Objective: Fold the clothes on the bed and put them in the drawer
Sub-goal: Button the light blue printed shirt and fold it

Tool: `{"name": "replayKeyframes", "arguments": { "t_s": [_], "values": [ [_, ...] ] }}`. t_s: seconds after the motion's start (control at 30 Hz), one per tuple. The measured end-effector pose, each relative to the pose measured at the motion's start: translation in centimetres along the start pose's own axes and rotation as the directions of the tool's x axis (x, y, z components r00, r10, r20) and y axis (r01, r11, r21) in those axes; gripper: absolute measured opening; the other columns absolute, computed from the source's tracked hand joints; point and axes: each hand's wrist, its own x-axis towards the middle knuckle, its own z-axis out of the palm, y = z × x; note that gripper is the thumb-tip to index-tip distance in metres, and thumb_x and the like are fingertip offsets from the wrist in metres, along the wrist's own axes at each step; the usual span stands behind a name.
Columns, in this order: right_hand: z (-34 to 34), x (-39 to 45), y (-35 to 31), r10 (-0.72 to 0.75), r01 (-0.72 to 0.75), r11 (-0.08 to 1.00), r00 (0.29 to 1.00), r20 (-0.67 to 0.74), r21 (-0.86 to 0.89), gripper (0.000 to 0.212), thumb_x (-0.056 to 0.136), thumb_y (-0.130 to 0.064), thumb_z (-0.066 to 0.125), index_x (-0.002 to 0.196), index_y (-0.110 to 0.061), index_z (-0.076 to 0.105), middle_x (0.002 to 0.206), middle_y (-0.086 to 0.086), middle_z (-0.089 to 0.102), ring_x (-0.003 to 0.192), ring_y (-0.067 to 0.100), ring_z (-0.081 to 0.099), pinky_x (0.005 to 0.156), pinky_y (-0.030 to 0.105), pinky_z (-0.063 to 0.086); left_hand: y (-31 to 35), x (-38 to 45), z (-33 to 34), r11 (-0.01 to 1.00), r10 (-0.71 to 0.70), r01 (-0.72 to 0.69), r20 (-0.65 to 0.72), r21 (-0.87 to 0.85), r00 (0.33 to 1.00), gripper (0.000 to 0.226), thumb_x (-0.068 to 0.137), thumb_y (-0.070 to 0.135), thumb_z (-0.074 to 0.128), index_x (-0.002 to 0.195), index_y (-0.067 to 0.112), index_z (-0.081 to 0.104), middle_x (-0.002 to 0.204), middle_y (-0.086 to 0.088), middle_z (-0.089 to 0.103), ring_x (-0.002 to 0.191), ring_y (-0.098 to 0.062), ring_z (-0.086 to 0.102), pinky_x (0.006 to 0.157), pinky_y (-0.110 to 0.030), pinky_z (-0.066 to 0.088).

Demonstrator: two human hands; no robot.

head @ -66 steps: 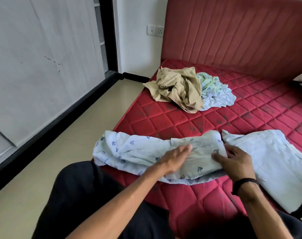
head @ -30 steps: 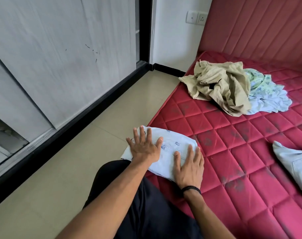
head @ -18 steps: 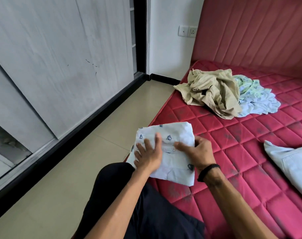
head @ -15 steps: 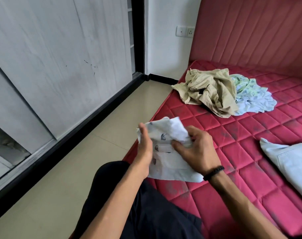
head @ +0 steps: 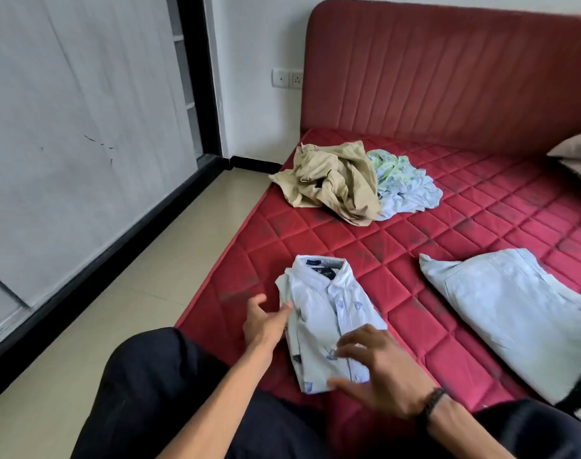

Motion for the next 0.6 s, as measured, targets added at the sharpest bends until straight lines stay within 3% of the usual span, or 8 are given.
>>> {"name": "replayKeyframes", "arguments": {
  "t_s": [0.03,0.1,0.17,0.23,0.37,0.5,0.6],
  "values": [
    [0.2,-0.2,0.9,0.120,-0.115,0.990,0.991,-0.063,0.087,0.030,0.089,-0.056,0.072,0.097,-0.028,0.074,0.104,-0.015,0.070,0.094,0.008,0.065,0.080,0.034,0.054,-0.8,0.3,-0.2,0.977,0.149,-0.129,-0.111,0.169,0.983,0.043,0.082,0.048,0.081,0.116,0.028,0.063,0.091,0.003,0.070,0.086,-0.017,0.067,0.084,-0.032,0.054],
    [0.0,0.6,2.9,0.390,-0.345,0.909,0.903,-0.182,0.235,0.019,0.087,-0.039,0.079,0.097,-0.024,0.076,0.096,-0.015,0.071,0.087,0.001,0.064,0.079,0.026,0.053,-1.2,0.5,-0.5,0.884,0.350,-0.286,-0.118,0.371,0.929,0.024,0.088,0.054,0.072,0.094,0.031,0.070,0.079,0.007,0.067,0.077,-0.013,0.065,0.073,-0.030,0.050],
    [-0.4,2.4,5.4,0.644,-0.553,0.741,0.746,-0.169,0.380,0.018,0.085,-0.032,0.081,0.099,-0.020,0.078,0.093,-0.012,0.073,0.082,0.001,0.067,0.077,0.026,0.056,-0.7,0.8,-0.3,0.875,0.378,-0.344,-0.037,0.341,0.925,0.036,0.091,0.058,0.066,0.082,0.024,0.072,0.069,0.004,0.068,0.065,-0.006,0.062,0.065,-0.029,0.048],
    [0.0,4.1,7.8,0.775,-0.684,0.562,0.632,-0.007,0.465,0.024,0.086,-0.038,0.079,0.101,-0.019,0.079,0.094,-0.009,0.076,0.087,0.008,0.071,0.081,0.032,0.058,-0.3,1.3,-0.1,0.891,0.348,-0.339,0.024,0.302,0.937,0.042,0.089,0.064,0.066,0.081,0.024,0.074,0.068,0.004,0.071,0.060,-0.001,0.062,0.064,-0.027,0.049],
    [2.1,5.1,9.4,0.800,-0.725,0.391,0.572,0.181,0.567,0.022,0.087,-0.042,0.079,0.096,-0.022,0.081,0.084,-0.009,0.078,0.082,0.006,0.074,0.075,0.027,0.059,-1.2,2.9,0.2,0.895,0.364,-0.357,0.025,0.267,0.931,0.043,0.078,0.071,0.073,0.085,0.029,0.073,0.071,0.006,0.072,0.066,-0.007,0.068,0.067,-0.032,0.057],
    [2.7,6.2,9.2,0.809,-0.666,0.363,0.572,0.134,0.652,0.012,0.088,-0.031,0.081,0.082,-0.020,0.078,0.069,-0.009,0.075,0.060,0.001,0.068,0.060,0.022,0.053,-1.1,3.5,0.4,0.896,0.390,-0.393,0.056,0.206,0.919,0.048,0.076,0.072,0.075,0.077,0.025,0.069,0.061,0.005,0.064,0.055,-0.010,0.058,0.061,-0.038,0.052],
    [2.6,7.2,8.9,0.817,-0.634,0.381,0.572,0.076,0.673,0.017,0.087,-0.031,0.081,0.079,-0.018,0.075,0.068,-0.004,0.074,0.056,0.001,0.063,0.055,0.019,0.049,-0.4,3.6,0.6,0.836,0.486,-0.482,0.054,0.264,0.872,0.035,0.088,0.051,0.076,0.071,0.023,0.066,0.061,0.006,0.063,0.053,-0.004,0.052,0.059,-0.030,0.043]
  ]
}}
